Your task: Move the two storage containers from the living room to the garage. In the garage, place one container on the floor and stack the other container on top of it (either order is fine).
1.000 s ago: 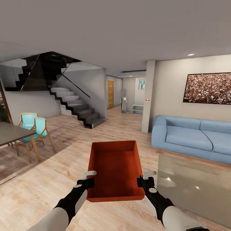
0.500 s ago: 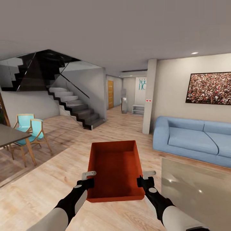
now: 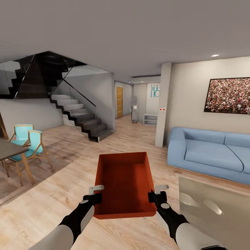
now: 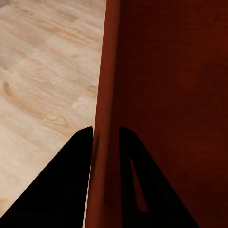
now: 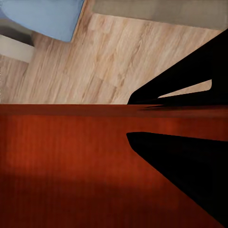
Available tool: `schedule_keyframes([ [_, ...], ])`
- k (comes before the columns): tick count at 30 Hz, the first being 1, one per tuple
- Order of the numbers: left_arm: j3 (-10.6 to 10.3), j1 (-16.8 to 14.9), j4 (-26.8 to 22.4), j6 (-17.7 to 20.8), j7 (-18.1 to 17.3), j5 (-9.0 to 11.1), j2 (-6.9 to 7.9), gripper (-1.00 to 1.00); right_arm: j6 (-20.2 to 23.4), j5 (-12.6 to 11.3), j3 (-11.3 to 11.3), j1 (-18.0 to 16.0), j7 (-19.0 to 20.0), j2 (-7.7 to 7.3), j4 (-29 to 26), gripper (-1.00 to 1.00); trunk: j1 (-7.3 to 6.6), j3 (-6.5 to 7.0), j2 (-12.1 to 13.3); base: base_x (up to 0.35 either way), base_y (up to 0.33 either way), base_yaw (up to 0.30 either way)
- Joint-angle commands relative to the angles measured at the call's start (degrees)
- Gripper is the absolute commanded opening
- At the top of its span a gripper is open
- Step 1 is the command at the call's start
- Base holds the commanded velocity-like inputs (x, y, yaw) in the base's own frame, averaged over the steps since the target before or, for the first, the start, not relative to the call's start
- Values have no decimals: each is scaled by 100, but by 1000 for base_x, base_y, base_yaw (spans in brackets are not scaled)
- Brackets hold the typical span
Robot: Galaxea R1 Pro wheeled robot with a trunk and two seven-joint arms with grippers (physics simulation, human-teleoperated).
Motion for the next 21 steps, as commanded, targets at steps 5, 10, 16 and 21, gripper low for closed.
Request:
schedule_keyframes([
  [5, 224, -3, -28, -191, 432, -63, 64, -100, 15, -276, -74, -8, 13, -7, 12, -100, 5, -9, -7, 322, 0, 0],
  [10, 223, -3, -28, -191, 432, -62, 61, -100, 16, -259, -68, -8, 16, -7, 15, -100, 5, -9, -7, 322, 0, 0],
  [16, 220, -3, -36, -191, 444, -62, 61, -100, 13, -260, -67, -8, 8, -1, 23, -100, 5, -9, -7, 322, 0, 0],
  [21, 220, -3, -37, -191, 446, -64, 61, -100, 5, -278, -68, -8, 2, -1, 24, -100, 5, -9, -7, 322, 0, 0],
])
